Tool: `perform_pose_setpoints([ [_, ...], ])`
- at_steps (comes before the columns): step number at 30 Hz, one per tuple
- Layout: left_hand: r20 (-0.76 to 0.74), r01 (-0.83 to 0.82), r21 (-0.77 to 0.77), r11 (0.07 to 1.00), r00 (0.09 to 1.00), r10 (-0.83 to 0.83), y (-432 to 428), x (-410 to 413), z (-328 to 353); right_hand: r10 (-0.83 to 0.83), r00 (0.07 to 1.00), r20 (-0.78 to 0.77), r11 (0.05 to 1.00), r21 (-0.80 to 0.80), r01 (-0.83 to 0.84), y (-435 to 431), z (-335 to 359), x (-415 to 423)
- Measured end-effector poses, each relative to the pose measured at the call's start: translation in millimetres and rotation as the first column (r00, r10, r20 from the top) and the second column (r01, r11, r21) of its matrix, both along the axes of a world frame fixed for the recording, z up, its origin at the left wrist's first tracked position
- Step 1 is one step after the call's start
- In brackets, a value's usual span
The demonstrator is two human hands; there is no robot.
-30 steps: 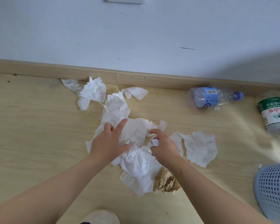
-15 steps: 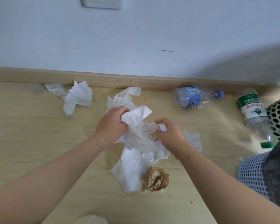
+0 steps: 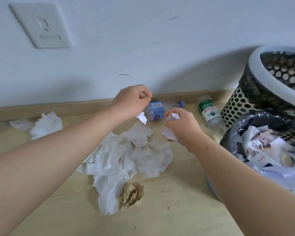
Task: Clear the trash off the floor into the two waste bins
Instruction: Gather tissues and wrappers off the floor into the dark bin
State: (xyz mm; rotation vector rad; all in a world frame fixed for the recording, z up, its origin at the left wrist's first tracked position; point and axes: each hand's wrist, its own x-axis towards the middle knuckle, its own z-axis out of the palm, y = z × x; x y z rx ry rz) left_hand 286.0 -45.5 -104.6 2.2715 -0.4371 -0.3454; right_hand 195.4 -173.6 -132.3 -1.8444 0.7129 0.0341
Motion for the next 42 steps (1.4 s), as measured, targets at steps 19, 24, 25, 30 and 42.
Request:
perform_pose_setpoints([
  [19,-0.101,0.109,-0.328,0.938,0.984,-0.15,-199,-151,47,-0.266,0.952,-0.15,0.95,-0.21,0.232,-171,83,-156],
  [24,-0.166,0.168,-0.243,0.956,0.963,-0.211,-198,-165,36,-0.158,0.968,-0.194,0.972,-0.202,0.118,-176,81,-160],
  [25,-0.189,0.185,-0.231,0.955,0.954,-0.231,-197,-166,36,-0.179,0.97,-0.167,0.965,-0.22,0.14,-177,79,-158],
  [30,-0.23,0.231,-0.217,0.949,0.932,-0.28,-193,-157,38,-0.347,0.936,-0.052,0.863,-0.409,0.297,-176,77,-141],
  [42,-0.275,0.047,-0.267,0.962,0.954,-0.123,-97,-60,40,0.011,0.991,0.133,0.916,-0.399,0.043,-89,85,-66],
])
